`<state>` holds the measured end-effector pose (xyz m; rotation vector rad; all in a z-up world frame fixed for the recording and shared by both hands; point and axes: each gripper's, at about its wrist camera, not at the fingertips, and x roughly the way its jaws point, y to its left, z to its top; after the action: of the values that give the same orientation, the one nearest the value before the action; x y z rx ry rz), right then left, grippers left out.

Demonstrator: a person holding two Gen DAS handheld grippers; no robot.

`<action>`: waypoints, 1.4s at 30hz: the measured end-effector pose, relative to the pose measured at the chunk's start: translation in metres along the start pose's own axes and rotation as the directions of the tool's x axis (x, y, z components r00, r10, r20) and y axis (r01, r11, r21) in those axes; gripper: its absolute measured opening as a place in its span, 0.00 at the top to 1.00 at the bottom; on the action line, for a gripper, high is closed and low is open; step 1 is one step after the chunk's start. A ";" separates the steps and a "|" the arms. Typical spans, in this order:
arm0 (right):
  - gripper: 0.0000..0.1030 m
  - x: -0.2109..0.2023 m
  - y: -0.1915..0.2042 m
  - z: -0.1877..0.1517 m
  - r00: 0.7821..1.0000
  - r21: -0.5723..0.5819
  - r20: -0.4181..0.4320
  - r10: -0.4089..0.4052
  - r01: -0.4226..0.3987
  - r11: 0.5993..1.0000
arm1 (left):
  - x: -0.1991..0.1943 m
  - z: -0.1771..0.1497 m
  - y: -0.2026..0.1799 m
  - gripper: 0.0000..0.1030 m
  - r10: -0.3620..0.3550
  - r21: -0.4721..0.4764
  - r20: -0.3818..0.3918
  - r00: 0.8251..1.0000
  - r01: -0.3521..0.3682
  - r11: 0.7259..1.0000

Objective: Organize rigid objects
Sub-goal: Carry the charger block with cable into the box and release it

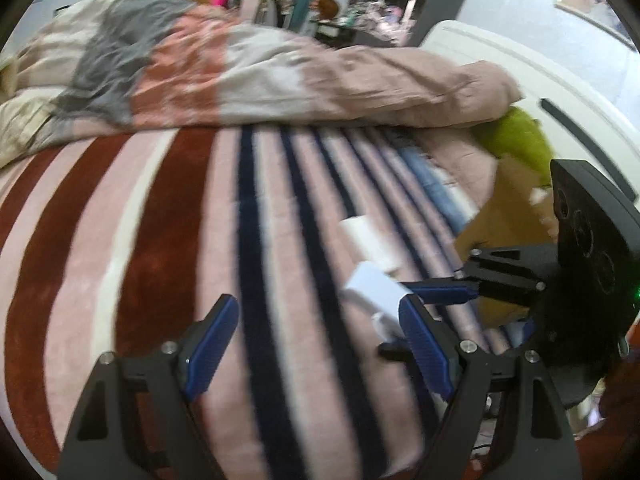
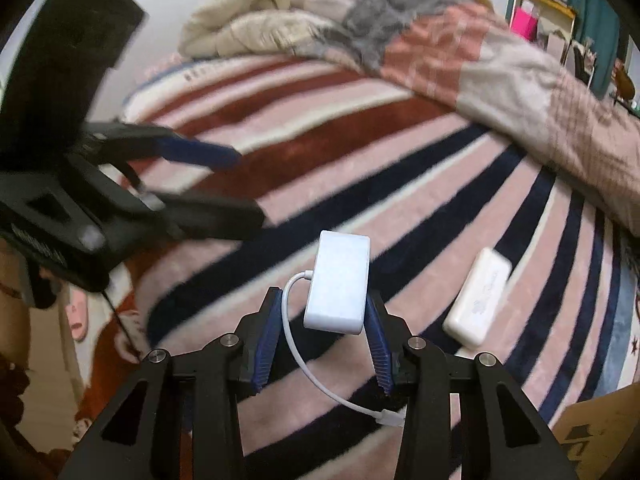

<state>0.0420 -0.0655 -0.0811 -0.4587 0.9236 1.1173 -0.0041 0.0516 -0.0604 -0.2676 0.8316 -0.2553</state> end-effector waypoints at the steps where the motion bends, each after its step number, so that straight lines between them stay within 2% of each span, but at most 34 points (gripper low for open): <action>1: 0.65 -0.016 0.001 0.001 0.999 -0.012 0.035 0.002 -0.001 1.000 | -0.002 0.005 -0.007 0.23 -0.017 0.002 0.005 1.000 0.017 1.000; 3: 0.65 -0.037 0.002 0.002 0.997 -0.029 0.083 -0.006 0.009 1.000 | -0.007 0.017 -0.027 0.24 -0.055 0.009 0.016 0.998 0.055 0.998; 5: 0.65 -0.068 0.001 0.000 0.989 -0.046 0.150 -0.021 0.029 0.999 | -0.014 0.030 -0.052 0.33 -0.093 0.033 0.028 0.995 0.092 0.995; 7: 0.65 -0.098 -0.002 -0.004 0.977 -0.058 0.209 -0.048 0.061 0.996 | -0.019 0.041 -0.076 0.47 -0.135 0.063 0.040 0.990 0.132 0.989; 10: 0.65 -0.135 -0.012 -0.011 0.961 -0.049 0.258 -0.095 0.112 0.993 | -0.024 0.060 -0.118 0.60 -0.181 0.137 0.057 0.982 0.172 0.975; 15: 0.65 -0.184 -0.040 -0.031 0.936 0.020 0.305 -0.176 0.179 0.984 | -0.010 0.087 -0.185 0.65 -0.216 0.225 0.036 0.976 0.202 0.953; 20: 0.65 -0.215 -0.080 -0.057 0.919 0.121 0.301 -0.257 0.230 0.966 | 0.027 0.107 -0.242 0.65 -0.239 0.295 -0.032 0.971 0.237 0.926; 24: 0.65 -0.226 -0.114 -0.077 0.918 0.201 0.267 -0.294 0.245 0.948 | 0.061 0.110 -0.269 0.65 -0.240 0.316 -0.113 0.964 0.264 0.911; 29: 0.65 -0.214 -0.151 -0.099 0.945 0.287 0.173 -0.276 0.220 0.932 | 0.103 0.102 -0.284 0.65 -0.214 0.307 -0.210 0.954 0.272 0.912; 33: 0.65 -0.206 -0.157 -0.109 0.956 0.286 0.118 -0.268 0.226 0.931 | 0.117 0.097 -0.282 0.65 -0.205 0.291 -0.249 0.946 0.275 0.916; 35: 0.64 -0.202 -0.157 -0.111 0.960 0.284 0.101 -0.261 0.223 0.932 | 0.117 0.096 -0.279 0.61 -0.190 0.294 -0.247 0.950 0.260 0.920; 37: 0.61 -0.197 -0.158 -0.110 0.961 0.284 0.084 -0.264 0.231 0.931 | 0.112 0.095 -0.274 0.40 -0.172 0.292 -0.234 0.957 0.238 0.926; 38: 0.59 -0.196 -0.158 -0.110 0.959 0.281 0.080 -0.274 0.242 0.929 | 0.109 0.096 -0.271 0.37 -0.176 0.285 -0.224 0.958 0.237 0.929; 42: 0.53 -0.196 -0.148 -0.106 0.956 0.281 0.084 -0.280 0.247 0.927 | 0.087 0.101 -0.249 0.34 -0.192 0.251 -0.169 0.967 0.230 0.940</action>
<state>0.1076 -0.3114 0.0019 -0.2779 0.8607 0.7528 0.0989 -0.1965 0.0266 -0.0831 0.8982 -0.5906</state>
